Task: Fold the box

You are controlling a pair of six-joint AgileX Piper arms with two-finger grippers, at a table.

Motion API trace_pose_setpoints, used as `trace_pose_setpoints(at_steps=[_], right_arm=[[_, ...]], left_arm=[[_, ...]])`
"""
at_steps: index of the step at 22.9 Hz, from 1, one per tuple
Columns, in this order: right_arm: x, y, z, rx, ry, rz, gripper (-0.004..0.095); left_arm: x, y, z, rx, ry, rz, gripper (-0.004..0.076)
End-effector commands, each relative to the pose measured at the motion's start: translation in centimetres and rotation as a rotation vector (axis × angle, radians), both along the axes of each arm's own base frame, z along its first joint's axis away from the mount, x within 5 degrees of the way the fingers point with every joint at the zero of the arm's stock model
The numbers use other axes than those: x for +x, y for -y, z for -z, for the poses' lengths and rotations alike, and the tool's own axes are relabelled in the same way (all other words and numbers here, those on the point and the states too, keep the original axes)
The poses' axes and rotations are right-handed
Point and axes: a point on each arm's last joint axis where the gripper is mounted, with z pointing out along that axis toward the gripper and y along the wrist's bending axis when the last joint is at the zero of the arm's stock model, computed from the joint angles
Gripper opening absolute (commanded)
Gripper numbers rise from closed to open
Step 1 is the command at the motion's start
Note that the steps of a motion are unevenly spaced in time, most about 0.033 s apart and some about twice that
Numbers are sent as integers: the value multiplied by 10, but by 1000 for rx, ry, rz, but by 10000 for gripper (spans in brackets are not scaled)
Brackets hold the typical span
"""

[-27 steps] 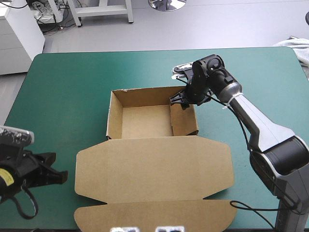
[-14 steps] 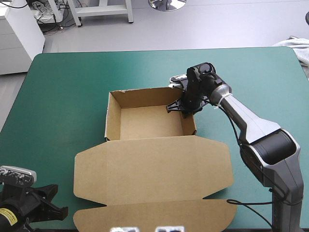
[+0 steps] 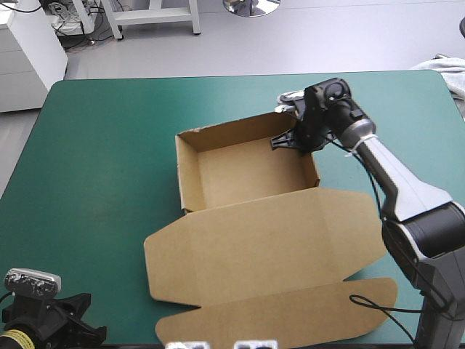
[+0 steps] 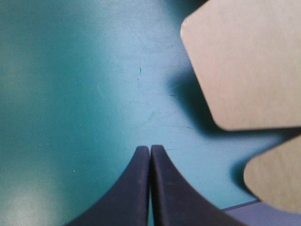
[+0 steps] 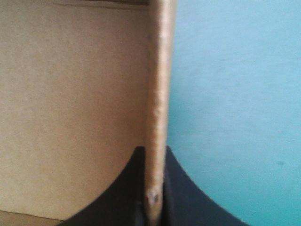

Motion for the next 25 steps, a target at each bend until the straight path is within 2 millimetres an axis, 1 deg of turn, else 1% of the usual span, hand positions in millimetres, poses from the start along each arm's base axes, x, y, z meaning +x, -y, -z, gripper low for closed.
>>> trace_pose_setpoints(at_steps=[1, 2, 3, 4, 5, 6, 8, 10, 13, 15, 17, 19, 22, 25], right_arm=[[-10, 69, -67, 29, 160, 149, -17], [-12, 81, -74, 28, 179, 168, -17], [-16, 110, -87, 16, 217, 207, -17], [-18, 121, -92, 14, 230, 234, -17], [-24, 152, -102, -8, 258, 290, -19], [-29, 177, -107, -26, 271, 339, -19], [-42, 219, -117, -48, 298, 416, -19], [-55, 259, -122, -79, 310, 502, -19], [-71, 306, -121, -20, 310, 643, -19], [-77, 326, -116, 6, 296, 696, -19], [-81, 338, -105, 0, 258, 731, -19], [-83, 349, -87, -18, 203, 760, -18], [-83, 357, -64, -55, 134, 774, -17], [-80, 359, -46, -66, 113, 771, -17]], left_arm=[[-2, 1, -1, -10, -43, 10, -10], [-2, 2, -1, -15, -45, 12, -10], [-3, 3, -2, -28, -47, 19, -10], [-3, 3, -2, -33, -48, 22, -10], [-3, 3, -2, -35, -48, 20, -10], [-3, 4, -2, -35, -47, 20, -10], [-2, 4, -2, -37, -40, 20, -10], [-2, 4, -2, -37, -40, 20, -10], [-2, 4, -3, -35, -33, 23, -10], [-1, 4, -3, -35, -29, 20, -10], [-1, 4, -3, -38, -25, 18, -10], [0, 4, -4, -42, -15, 18, -10], [0, 4, -5, -46, -2, 17, -10], [1, 4, -5, -49, 1, 16, -10]])
